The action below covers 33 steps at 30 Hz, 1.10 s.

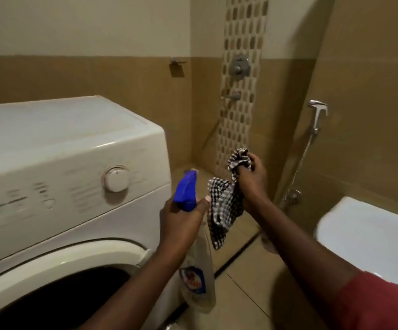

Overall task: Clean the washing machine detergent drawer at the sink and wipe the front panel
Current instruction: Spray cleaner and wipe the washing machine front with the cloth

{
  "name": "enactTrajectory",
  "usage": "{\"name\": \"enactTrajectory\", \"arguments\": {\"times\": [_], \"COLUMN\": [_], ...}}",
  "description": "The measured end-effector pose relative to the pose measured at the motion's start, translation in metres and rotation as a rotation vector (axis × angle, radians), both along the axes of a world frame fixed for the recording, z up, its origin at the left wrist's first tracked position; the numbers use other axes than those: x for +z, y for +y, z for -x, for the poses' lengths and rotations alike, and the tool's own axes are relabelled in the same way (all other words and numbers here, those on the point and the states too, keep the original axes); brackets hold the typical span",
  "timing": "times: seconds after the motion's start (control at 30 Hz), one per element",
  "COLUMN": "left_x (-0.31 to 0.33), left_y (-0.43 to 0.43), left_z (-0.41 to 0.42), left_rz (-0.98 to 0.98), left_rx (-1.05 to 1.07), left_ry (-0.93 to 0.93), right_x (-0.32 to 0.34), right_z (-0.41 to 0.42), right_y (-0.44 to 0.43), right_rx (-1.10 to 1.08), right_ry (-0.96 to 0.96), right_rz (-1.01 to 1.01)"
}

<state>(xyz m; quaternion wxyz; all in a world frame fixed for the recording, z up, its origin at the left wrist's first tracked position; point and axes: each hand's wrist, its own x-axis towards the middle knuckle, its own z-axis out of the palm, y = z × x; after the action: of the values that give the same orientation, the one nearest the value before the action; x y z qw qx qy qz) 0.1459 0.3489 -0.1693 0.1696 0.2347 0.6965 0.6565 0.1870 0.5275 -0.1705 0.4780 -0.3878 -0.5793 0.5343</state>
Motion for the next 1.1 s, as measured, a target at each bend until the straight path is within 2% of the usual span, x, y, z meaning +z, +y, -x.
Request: {"name": "enactTrajectory", "arguments": {"times": [0.27, 0.43, 0.63, 0.8, 0.93, 1.1], "left_x": [0.07, 0.138, 0.205, 0.211, 0.185, 0.133], "left_y": [0.038, 0.057, 0.074, 0.112, 0.148, 0.22], "left_z": [-0.085, -0.121, -0.184, -0.233, -0.267, -0.305], "left_rz": [0.087, 0.101, 0.12, 0.128, 0.144, 0.234], "left_rx": [-0.168, -0.225, -0.414, -0.485, -0.452, -0.404], "left_ry": [0.002, -0.065, -0.022, -0.1, -0.177, -0.125], "right_x": [0.09, 0.169, 0.235, 0.218, 0.183, 0.136], "right_z": [-0.138, -0.227, -0.323, -0.379, -0.408, -0.422], "right_y": [0.024, 0.018, 0.018, 0.039, 0.072, 0.143], "right_rx": [-0.194, -0.353, -0.515, -0.513, -0.511, -0.45], "right_ry": [-0.018, -0.159, -0.302, -0.362, -0.352, -0.372], "right_rz": [0.094, 0.044, 0.028, 0.112, 0.215, 0.287]}}
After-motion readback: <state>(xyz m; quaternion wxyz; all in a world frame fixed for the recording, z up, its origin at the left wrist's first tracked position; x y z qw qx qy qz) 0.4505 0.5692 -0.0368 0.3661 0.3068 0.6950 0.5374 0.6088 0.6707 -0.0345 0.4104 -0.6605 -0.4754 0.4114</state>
